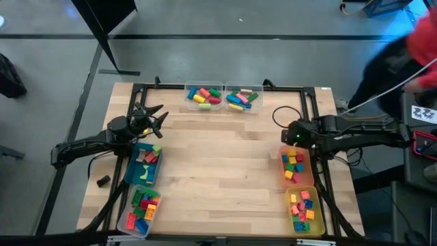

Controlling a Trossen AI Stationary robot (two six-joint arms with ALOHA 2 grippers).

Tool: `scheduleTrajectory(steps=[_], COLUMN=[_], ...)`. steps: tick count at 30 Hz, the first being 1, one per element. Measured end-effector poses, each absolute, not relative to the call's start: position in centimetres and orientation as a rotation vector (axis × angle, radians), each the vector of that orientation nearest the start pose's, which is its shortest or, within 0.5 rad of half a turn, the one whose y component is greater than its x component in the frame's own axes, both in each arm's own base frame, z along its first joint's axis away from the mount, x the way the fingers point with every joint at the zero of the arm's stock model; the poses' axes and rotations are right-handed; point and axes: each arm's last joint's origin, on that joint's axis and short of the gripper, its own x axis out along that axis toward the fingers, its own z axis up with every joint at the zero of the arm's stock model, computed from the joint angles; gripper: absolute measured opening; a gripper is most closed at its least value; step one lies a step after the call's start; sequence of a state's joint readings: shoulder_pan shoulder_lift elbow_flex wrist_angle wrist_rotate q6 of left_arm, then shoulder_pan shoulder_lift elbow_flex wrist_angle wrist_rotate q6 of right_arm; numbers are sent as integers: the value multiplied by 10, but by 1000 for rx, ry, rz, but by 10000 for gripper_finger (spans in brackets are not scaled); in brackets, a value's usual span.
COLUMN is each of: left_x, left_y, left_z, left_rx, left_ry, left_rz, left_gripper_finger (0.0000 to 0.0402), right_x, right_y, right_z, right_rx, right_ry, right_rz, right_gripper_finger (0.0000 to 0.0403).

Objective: Sort blocks by size
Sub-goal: Put the yellow game piece into the yellow bin

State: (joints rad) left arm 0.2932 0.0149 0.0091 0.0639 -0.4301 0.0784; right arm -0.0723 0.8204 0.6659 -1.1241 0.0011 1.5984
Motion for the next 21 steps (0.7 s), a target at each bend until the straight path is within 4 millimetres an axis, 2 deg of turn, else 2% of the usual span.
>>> scheduleTrajectory(steps=[10,21], left_x=[88,88], left_y=[39,39], left_z=[171,171], left_rx=[71,71], left_ry=[-31,-31], left_rz=[725,725], left_gripper_finger=[184,184], right_x=[116,121], right_y=[-20,-24], right_z=[227,224], right_rx=[1128,979], right_ry=[643,587], right_rz=[-1290,-1378], right_gripper_finger=[221,221])
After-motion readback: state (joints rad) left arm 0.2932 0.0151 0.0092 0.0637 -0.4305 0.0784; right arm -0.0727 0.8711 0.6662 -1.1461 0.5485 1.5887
